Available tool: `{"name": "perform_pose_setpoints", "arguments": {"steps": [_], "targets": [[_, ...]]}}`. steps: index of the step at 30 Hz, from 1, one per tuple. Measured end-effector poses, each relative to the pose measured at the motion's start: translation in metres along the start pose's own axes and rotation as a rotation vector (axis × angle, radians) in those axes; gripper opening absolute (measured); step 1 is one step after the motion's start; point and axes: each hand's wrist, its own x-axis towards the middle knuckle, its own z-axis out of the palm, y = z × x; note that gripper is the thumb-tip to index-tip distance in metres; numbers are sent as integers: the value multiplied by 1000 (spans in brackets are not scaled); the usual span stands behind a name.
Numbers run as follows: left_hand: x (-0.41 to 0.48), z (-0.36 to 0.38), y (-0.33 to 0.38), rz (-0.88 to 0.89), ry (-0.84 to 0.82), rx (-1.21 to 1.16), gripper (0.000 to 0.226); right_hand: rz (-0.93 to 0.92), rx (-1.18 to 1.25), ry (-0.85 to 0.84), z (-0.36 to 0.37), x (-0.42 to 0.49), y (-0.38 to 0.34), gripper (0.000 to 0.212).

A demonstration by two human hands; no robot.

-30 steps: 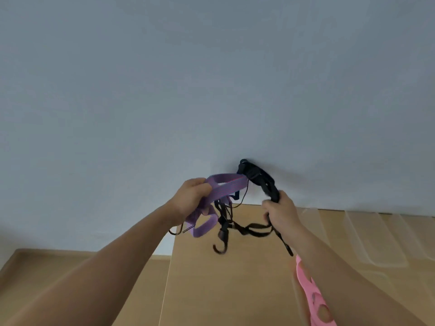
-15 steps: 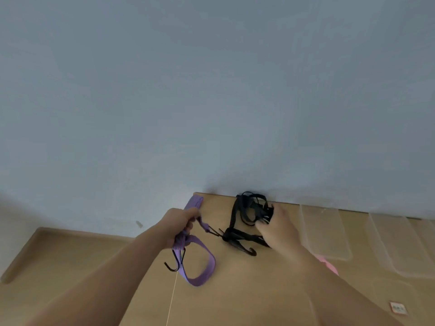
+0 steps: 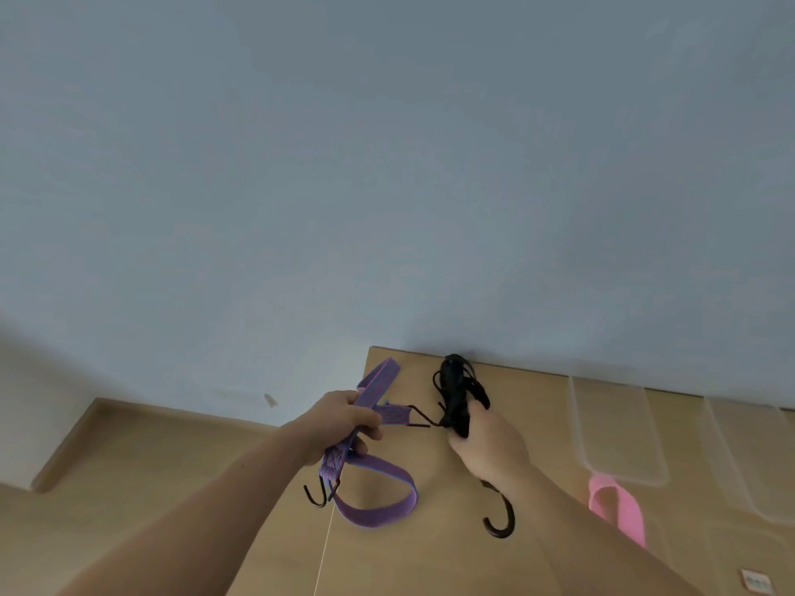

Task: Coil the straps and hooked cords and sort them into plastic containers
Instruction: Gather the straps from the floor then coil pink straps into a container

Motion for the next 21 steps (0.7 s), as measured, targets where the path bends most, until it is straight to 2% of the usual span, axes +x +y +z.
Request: {"name": "perform_pose_setpoints", "arguments": {"steps": [3,6,8,12,16,18,21], "targets": [[-3,4,9,42,69,53,6,-17,386,23,-27,-3,-4,17],[-6,13,26,117,175,34,5,-54,588,87,-58,-13,-8,14],[-10,24,42,177,174,-19,5,-99,678,50,-71,-21,-14,17],[-20,53,70,226,2,-196,26,-179,674,-19,-81,-38,-30,21],[-28,71,76,222,-65,-230,33,-190,655,-2,-87,-48,-32,20],[-31,72,74,242,-131,-255,35,-171,802,2,-90,-53,-31,15],[-38,73,70,353,-211,-128,37,-133,969,56,-95,-57,-29,7]]}}
